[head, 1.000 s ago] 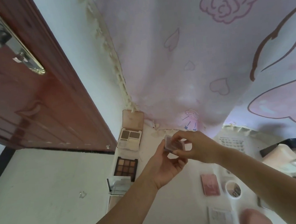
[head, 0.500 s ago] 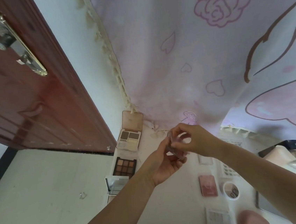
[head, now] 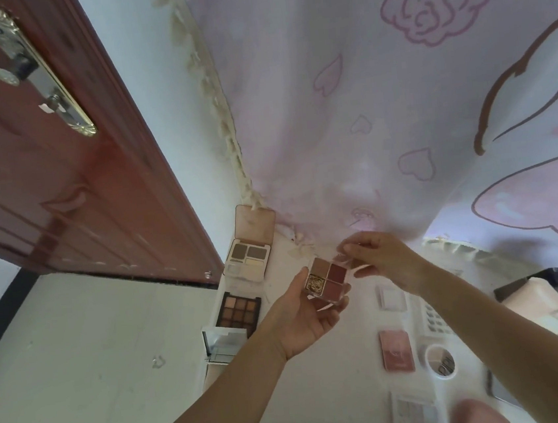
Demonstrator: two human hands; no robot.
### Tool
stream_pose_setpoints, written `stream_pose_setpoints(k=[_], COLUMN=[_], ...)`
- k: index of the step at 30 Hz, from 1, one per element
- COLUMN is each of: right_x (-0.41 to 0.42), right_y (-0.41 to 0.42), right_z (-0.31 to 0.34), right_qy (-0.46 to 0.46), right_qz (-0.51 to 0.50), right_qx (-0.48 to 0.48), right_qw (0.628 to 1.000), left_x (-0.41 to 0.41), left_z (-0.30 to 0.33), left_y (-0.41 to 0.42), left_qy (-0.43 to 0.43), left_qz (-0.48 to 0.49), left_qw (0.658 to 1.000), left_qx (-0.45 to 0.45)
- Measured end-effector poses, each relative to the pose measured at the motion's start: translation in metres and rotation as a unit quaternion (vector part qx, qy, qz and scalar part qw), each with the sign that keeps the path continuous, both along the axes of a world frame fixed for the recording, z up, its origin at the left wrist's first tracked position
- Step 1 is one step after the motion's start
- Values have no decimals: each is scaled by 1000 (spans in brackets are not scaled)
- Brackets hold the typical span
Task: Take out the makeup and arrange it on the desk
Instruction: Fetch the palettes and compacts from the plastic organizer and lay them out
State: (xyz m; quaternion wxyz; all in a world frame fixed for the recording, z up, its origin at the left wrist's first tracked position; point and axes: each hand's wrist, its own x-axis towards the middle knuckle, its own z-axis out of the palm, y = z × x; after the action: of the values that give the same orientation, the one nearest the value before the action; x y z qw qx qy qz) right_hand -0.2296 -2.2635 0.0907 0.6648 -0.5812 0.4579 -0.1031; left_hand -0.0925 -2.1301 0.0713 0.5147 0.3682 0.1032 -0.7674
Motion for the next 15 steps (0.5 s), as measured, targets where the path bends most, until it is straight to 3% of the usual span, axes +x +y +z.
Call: stream_pose_setpoints(k=[8,15], right_x=[52,95], right_y=[-15,-33], right_z=[-50,-67], right_qy=[90,120], right_qz=[27,54], right_qx=[-27,-141], right_qw=[995,981], left_x=[6,15], left_z=[-28,-33], left_y=[-12,-33], left_qy=[-24,-70], left_qz=[194,231], left_qw=[969,957], left_qx=[153,162])
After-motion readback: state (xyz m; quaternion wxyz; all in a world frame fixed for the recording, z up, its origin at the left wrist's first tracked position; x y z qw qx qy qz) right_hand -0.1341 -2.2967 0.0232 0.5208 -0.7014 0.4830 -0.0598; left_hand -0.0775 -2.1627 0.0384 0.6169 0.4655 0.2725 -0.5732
